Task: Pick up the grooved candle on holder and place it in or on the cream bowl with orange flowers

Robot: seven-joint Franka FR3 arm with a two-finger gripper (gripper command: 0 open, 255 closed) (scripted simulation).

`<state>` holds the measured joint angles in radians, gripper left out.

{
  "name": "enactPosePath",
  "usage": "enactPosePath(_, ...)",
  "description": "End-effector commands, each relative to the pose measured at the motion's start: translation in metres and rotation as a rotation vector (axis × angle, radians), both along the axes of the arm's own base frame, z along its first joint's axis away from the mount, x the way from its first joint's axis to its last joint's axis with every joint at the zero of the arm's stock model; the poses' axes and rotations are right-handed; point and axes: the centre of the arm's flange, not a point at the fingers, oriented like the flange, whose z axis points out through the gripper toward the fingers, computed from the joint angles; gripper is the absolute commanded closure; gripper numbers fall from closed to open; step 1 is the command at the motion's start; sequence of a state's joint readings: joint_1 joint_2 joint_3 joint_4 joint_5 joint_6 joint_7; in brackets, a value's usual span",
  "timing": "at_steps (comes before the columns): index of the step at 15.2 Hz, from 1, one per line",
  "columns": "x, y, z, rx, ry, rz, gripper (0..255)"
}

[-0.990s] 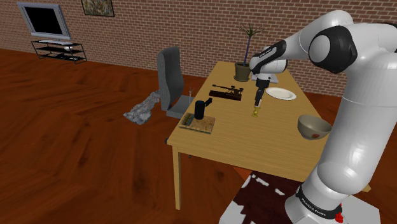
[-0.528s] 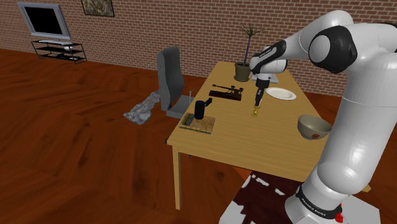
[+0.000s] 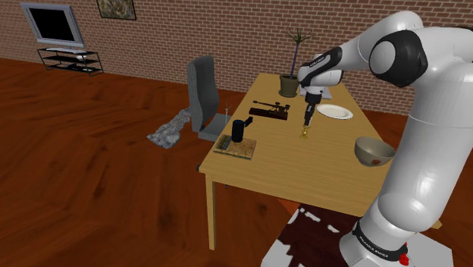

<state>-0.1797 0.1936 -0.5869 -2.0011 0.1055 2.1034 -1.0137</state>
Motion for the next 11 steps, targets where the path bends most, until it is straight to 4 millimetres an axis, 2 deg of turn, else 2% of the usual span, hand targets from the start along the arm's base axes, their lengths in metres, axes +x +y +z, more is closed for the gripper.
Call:
enactPosePath(1, 0.0, 0.0, 0.009, 0.0, 0.0, 0.0, 255)
enactPosePath(11, 0.0, 0.0, 0.062, 0.0, 0.0, 0.0, 255)
